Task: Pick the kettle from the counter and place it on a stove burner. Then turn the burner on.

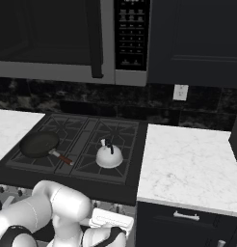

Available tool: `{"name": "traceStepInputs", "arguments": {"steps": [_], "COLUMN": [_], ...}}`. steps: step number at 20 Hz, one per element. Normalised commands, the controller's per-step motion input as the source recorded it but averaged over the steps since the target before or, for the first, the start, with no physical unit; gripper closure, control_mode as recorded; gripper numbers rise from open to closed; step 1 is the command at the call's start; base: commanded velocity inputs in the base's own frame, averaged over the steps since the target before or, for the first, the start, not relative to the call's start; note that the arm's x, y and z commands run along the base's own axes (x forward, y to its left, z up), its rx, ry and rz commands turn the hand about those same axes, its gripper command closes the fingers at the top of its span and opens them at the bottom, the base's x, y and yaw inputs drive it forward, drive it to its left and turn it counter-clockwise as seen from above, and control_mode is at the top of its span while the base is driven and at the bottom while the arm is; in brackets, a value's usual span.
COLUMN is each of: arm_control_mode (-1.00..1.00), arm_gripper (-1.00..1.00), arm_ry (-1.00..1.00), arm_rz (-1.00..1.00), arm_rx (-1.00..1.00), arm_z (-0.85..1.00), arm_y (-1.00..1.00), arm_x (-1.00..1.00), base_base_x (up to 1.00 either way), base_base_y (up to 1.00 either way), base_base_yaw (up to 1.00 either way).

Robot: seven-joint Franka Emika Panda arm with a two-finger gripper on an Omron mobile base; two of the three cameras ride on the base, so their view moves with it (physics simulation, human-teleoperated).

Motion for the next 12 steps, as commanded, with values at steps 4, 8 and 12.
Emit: {"name": "traceStepInputs", "arguments": {"steps": [4,8,12], "arm_control_mode": [-1.0,-1.0,-1.0], "arm_gripper": [1.0,1.0,1.0], "arm_ry": [0.0,0.0,0.0], "arm_rz": [0.01,0.0,0.01], "arm_rx": [-0.16,-0.3,-0.38], "arm_z": [0.01,0.03,0.06], "arm_y": [0.0,0.0,0.0], "arm_x": [0.0,0.0,0.0], "base_base_x": [0.0,0.0,0.0], "base_base_y": [0.0,0.0,0.0], "base_base_yaw": [0.0,0.0,0.0]}}
